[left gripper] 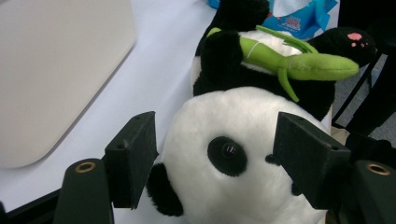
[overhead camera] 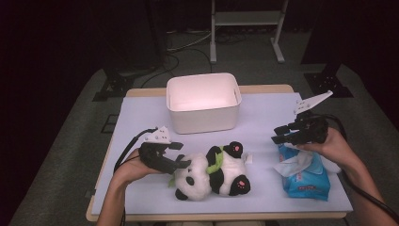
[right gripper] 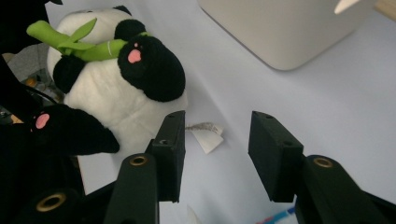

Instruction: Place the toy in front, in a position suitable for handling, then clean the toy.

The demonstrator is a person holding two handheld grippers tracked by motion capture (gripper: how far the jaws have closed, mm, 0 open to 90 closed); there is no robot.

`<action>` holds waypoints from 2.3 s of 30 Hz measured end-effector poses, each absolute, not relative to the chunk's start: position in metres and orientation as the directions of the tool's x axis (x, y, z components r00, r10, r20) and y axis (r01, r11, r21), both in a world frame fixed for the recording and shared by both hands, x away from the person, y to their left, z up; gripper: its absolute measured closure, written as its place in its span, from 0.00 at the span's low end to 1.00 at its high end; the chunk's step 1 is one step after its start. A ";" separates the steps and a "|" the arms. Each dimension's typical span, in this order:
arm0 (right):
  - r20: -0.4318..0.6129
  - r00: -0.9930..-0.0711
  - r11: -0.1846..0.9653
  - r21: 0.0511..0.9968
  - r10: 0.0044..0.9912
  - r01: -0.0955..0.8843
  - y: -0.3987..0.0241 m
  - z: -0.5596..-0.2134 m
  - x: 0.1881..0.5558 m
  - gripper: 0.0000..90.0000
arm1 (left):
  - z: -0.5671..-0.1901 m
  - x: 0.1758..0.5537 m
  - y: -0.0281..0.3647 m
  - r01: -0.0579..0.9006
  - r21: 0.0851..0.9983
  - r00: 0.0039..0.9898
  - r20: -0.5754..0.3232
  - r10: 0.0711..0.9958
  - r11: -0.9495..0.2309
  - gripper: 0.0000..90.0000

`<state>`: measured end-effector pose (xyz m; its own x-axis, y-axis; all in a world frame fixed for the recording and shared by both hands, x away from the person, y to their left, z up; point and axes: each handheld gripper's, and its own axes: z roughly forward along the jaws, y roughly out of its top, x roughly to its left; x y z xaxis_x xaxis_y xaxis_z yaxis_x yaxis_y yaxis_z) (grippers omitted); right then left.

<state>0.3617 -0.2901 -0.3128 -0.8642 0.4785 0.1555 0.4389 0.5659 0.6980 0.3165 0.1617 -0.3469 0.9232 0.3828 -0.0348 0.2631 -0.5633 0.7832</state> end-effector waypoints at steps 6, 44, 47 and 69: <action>0.162 -0.886 0.578 0.704 0.435 0.413 -0.275 -0.313 0.371 0.58 | -0.350 0.318 0.167 0.283 0.782 0.913 -0.043 0.405 -0.556 0.31; 0.112 -0.945 0.666 0.684 0.307 0.298 -0.193 -0.303 0.421 0.50 | -0.355 0.315 0.200 0.343 0.769 0.857 -0.020 0.515 -0.540 0.20; 0.101 -0.947 0.671 0.683 0.305 0.289 -0.187 -0.299 0.426 0.50 | -0.355 0.315 0.201 0.345 0.771 0.855 -0.023 0.518 -0.535 0.20; 0.054 -0.959 0.721 0.648 0.278 0.245 -0.148 -0.283 0.464 0.56 | -0.357 0.317 0.200 0.349 0.773 0.864 -0.046 0.502 -0.530 0.19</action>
